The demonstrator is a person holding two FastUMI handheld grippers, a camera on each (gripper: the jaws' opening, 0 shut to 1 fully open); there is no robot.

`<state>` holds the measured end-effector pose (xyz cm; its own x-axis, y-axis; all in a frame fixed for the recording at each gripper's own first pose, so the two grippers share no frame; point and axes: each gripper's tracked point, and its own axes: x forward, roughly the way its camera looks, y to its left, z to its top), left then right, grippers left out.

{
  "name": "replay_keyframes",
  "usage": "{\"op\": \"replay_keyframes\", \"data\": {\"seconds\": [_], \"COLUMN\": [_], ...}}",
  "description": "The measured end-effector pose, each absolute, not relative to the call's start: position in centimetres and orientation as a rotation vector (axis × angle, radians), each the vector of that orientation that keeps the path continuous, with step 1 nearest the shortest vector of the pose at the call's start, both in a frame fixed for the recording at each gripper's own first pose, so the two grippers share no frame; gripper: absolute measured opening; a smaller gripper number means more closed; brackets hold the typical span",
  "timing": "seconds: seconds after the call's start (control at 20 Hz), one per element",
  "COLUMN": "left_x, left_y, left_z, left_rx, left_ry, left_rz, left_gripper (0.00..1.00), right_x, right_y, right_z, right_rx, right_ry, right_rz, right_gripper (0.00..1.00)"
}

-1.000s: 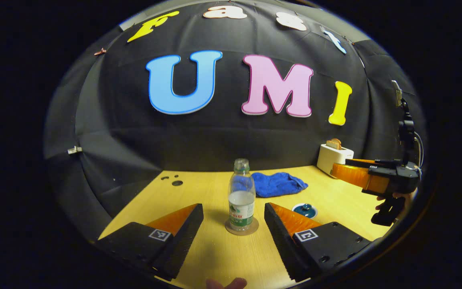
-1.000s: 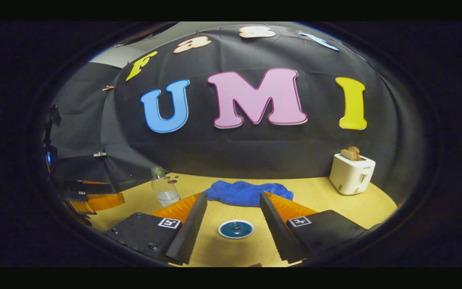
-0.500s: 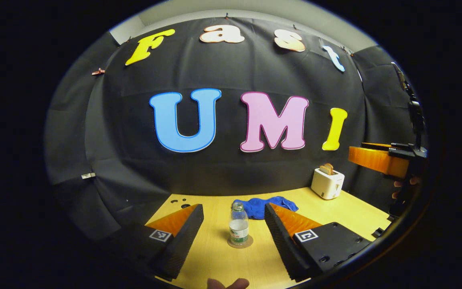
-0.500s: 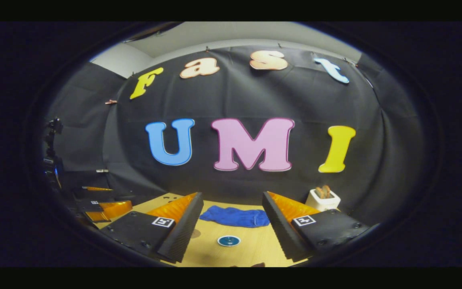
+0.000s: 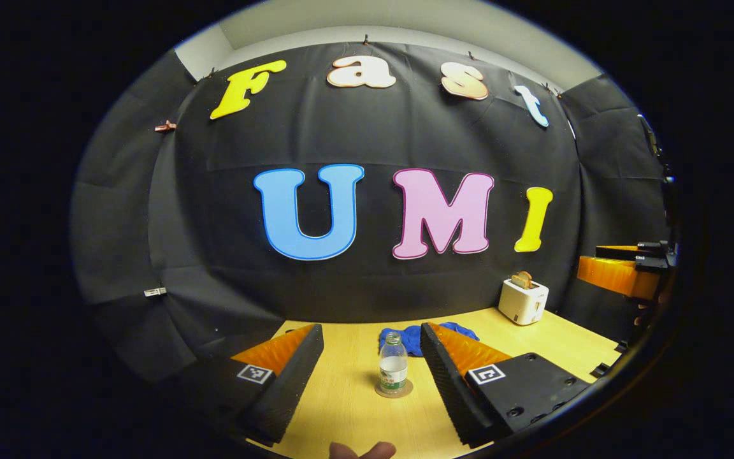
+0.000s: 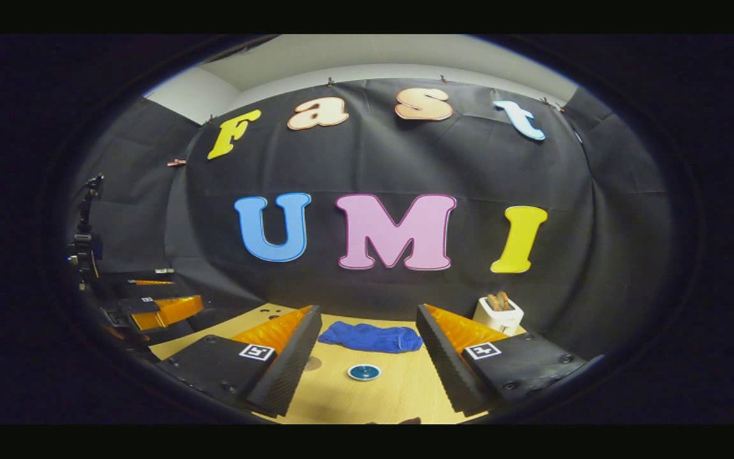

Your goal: Open the teacup lid with one hand, grasp the water bottle and pour water into the teacup with the other hand; after pouring, place the water bottle on the coaster and then close the teacup lid.

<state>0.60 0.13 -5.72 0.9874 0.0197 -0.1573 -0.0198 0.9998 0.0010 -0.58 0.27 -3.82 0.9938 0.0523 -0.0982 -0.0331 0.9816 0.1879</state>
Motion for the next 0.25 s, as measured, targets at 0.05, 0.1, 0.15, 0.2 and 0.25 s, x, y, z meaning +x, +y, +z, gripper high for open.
{"op": "replay_keyframes", "data": {"seconds": [0.05,0.1,0.15,0.2,0.25], "left_x": [0.36,0.19,0.09,-0.05,-0.01], "left_y": [0.30,0.38,0.52,0.76,0.91], "left_z": [-5.77,-5.80,-5.89,-5.85,-5.91], "left_rx": [-0.004,-0.010,-0.016,-0.021,-0.022], "left_ry": [0.159,0.161,0.162,0.161,0.161], "left_rz": [0.019,0.020,0.020,0.023,0.024], "left_gripper": [0.96,0.96,0.96,0.96,0.96], "right_x": [-0.68,-0.74,-0.87,-0.95,-1.00], "right_y": [0.14,0.05,0.11,0.17,0.09], "right_z": [-3.80,-3.69,-3.52,-3.32,-3.19], "right_rx": [0.186,0.183,0.180,0.179,0.177], "right_ry": [0.102,0.100,0.099,0.096,0.095], "right_rz": [0.035,0.030,0.029,0.027,0.025], "right_gripper": [0.92,0.92,0.92,0.92,0.92]}}
